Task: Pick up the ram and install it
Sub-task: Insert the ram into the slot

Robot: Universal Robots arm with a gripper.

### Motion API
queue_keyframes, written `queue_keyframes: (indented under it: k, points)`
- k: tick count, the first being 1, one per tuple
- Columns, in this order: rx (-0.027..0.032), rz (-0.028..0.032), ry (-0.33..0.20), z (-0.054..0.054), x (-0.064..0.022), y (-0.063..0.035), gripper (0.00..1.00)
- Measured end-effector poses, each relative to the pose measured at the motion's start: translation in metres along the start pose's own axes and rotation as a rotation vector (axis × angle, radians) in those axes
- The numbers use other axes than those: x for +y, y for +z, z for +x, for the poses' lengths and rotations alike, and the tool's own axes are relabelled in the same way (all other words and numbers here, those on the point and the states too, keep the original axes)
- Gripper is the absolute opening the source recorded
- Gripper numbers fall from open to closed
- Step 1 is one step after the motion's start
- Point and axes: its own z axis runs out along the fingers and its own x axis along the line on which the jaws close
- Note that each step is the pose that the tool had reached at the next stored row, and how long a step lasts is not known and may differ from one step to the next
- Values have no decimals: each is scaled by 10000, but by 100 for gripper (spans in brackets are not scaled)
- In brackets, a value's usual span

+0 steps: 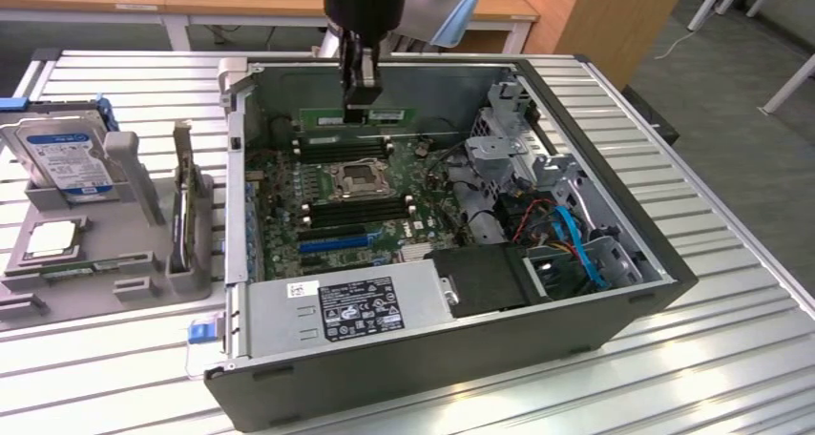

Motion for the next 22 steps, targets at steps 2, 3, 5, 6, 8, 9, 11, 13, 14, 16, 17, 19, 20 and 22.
queue_keyframes:
  k: [2,3,5,6,8,9,11,13,14,16,17,19,20,22]
  points:
    - [1,0,0,1,-1,38,14]
    - [1,0,0,1,-2,55,14]
    - [1,0,0,3,-3,91,14]
    - [2,-1,0,3,-3,109,14]
    - [0,0,0,4,-4,146,14]
    - [0,0,0,4,-5,164,14]
    - [0,0,0,5,-6,200,14]
    - [1,0,0,6,-7,237,14]
    - [1,-1,0,6,-7,255,14]
    - [1,0,0,7,-8,291,14]
    - [1,0,0,8,-9,309,14]
    - [1,-1,0,8,-10,345,14]
    - [0,1,0,9,-11,365,14]
    - [1,0,0,10,-11,401,14]
